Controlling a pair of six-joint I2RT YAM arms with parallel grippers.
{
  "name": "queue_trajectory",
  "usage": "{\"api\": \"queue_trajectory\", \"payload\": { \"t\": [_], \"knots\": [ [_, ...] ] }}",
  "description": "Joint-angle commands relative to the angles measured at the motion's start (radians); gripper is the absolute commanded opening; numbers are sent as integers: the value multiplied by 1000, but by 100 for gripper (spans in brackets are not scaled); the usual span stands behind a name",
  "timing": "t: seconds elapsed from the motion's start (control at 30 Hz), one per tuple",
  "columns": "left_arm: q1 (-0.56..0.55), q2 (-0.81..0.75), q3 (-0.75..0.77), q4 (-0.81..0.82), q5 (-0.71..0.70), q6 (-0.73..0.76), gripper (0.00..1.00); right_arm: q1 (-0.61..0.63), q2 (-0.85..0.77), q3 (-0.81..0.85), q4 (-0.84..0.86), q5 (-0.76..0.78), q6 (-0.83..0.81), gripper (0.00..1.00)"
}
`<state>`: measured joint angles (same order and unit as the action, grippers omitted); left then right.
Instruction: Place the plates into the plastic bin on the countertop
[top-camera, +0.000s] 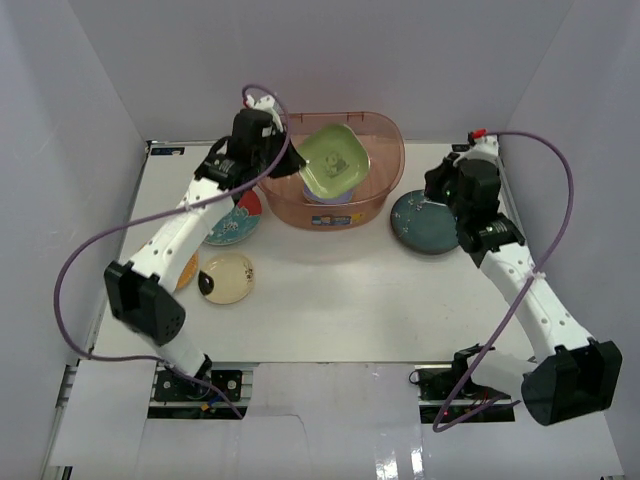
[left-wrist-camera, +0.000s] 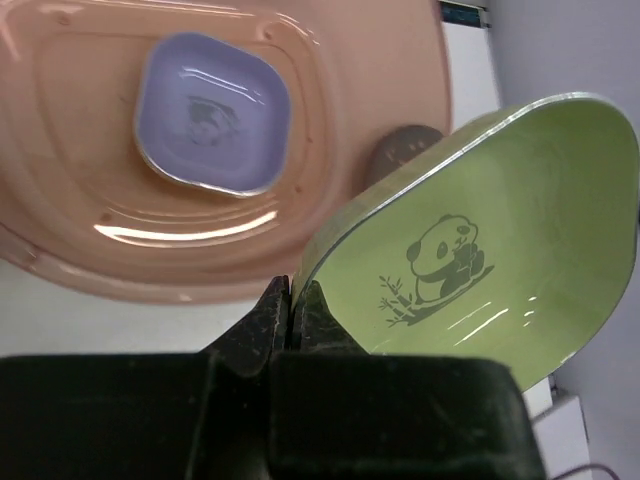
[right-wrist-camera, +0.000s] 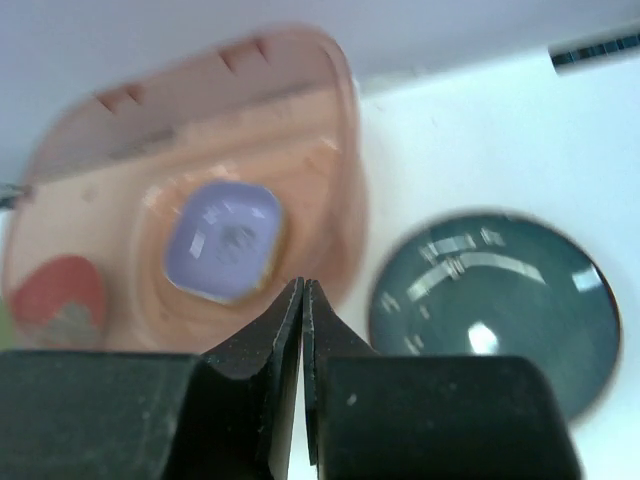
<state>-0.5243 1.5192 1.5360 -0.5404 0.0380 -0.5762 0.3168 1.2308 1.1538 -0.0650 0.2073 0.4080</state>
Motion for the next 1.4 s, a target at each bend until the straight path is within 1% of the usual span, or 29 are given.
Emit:
{"api": "queue_trajectory", "payload": {
  "t": [0.0, 0.03, 0.07, 0.1, 0.13, 0.17, 0.2, 0.27, 0.33, 0.43, 0.5, 0.63, 0.73, 0.77, 0.8, 0.83, 0.9, 0.93, 0.97, 1.0, 1.03, 1.07, 1.13, 1.17, 1.2, 1.27, 1.3, 1.33, 1.37],
  "knots": [
    [58, 189, 303, -98, 56, 105, 0, -19, -91, -214, 50, -28, -12, 8],
    [67, 252, 388, -159, 53, 124, 0, -18, -144, -297, 53, -58, -11, 8],
    [73, 389, 477, -194, 56, 150, 0, -18, -169, -334, 88, -83, -9, 8],
    [79, 470, 697, -246, 72, 186, 0, -18, -212, -400, 111, -116, 0, 8],
    [96, 546, 811, -338, 92, 203, 0, -16, -234, -431, 123, -184, 6, 8],
    [107, 681, 908, -363, 132, 214, 0, -12, -252, -459, 135, -201, 14, 8],
    [121, 723, 1003, -374, 170, 223, 0, -9, -278, -500, 146, -242, 21, 8],
    [170, 737, 925, -268, 264, 217, 0, 4, -303, -531, 148, -272, 29, 8],
    [197, 730, 827, -189, 273, 210, 0, 13, -329, -557, 142, -275, 23, 8],
    [199, 783, 863, -202, 266, 248, 0, 25, -347, -581, 133, -292, 17, 8],
    [199, 805, 853, -181, 275, 245, 0, 37, -343, -591, 142, -316, 17, 8],
    [195, 826, 829, -124, 309, 234, 0, 82, -300, -595, 171, -324, 25, 8],
    [190, 851, 848, -121, 298, 243, 0, 116, -265, -588, 194, -313, 31, 9],
    [190, 855, 848, -122, 295, 246, 2, 125, -257, -586, 198, -309, 31, 9],
    [190, 857, 846, -122, 293, 251, 7, 133, -240, -577, 205, -304, 32, 9],
    [190, 855, 842, -121, 283, 253, 21, 142, -231, -574, 208, -296, 32, 12],
    [190, 846, 832, -121, 266, 253, 38, 169, -208, -559, 215, -286, 32, 16],
    [191, 839, 828, -118, 245, 254, 51, 189, -199, -556, 218, -275, 32, 21],
    [190, 819, 823, -116, 234, 254, 57, 199, -192, -552, 223, -270, 34, 23],
    [190, 806, 816, -110, 223, 253, 60, 208, -177, -543, 226, -264, 37, 26],
    [190, 796, 813, -110, 215, 254, 62, 226, -169, -542, 234, -256, 41, 31],
    [190, 773, 813, -110, 191, 253, 65, 235, -156, -540, 238, -253, 45, 33],
    [191, 745, 797, -110, 165, 256, 67, 264, -143, -533, 254, -243, 58, 36],
    [191, 730, 790, -110, 136, 256, 70, 275, -130, -531, 261, -238, 61, 38],
    [190, 693, 764, -109, 123, 251, 71, 289, -123, -529, 272, -227, 67, 42],
    [190, 638, 722, -99, 93, 227, 71, 341, -79, -513, 309, -214, 80, 47],
    [190, 562, 692, -81, 76, 214, 70, 361, -53, -502, 321, -165, 83, 52],
    [190, 515, 599, -66, 54, 187, 69, 407, -22, -476, 333, -154, 86, 56],
    [191, 462, 536, -25, 9, 173, 68, 428, 46, -461, 353, -146, 100, 57]
  ]
}}
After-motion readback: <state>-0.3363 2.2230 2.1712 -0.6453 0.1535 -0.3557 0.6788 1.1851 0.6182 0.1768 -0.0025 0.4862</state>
